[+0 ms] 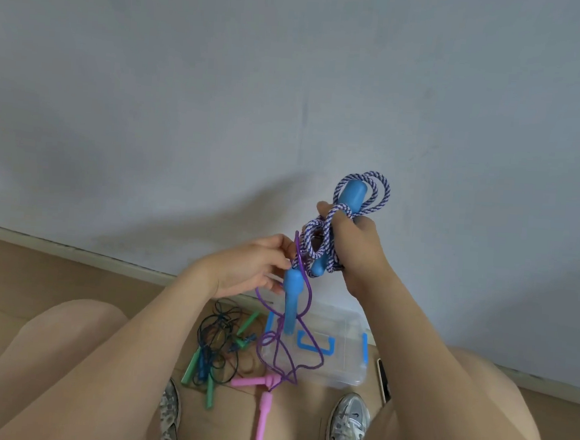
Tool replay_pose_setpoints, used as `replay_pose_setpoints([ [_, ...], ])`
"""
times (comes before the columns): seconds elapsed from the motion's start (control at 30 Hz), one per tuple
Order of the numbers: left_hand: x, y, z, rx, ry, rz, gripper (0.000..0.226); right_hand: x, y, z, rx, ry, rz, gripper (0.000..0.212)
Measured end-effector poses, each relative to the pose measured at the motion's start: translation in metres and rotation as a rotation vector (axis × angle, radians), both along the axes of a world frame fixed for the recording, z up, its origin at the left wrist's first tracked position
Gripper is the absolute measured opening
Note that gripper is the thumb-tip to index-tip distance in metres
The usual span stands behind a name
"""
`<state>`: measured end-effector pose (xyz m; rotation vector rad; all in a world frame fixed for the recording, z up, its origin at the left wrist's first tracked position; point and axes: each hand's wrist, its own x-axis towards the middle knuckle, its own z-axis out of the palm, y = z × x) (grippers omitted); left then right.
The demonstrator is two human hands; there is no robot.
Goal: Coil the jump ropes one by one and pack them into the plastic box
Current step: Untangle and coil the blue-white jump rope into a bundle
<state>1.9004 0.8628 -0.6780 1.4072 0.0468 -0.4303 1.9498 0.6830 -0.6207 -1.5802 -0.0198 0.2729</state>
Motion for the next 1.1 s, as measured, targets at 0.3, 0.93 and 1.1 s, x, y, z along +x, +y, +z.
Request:
replay_pose_setpoints([
  [0.3,0.001,0.017,-0.019,0.989,-0.297,0.108,0.027,0.003,-0.007,0.008,0.127,-0.149,-0.307,0.02],
  [0.93,-0.001,-0.004,0.013,0.455,-0.19,-0.022,0.038,0.009,-0.003,-0.004,0.322,0.099,0.057,0.036],
  [1.1,0.003,0.002,0.018,0.373,-0.032,0.416,0.015,0.008,-0.002,-0.006,0.115,-0.011,0.065,0.017],
])
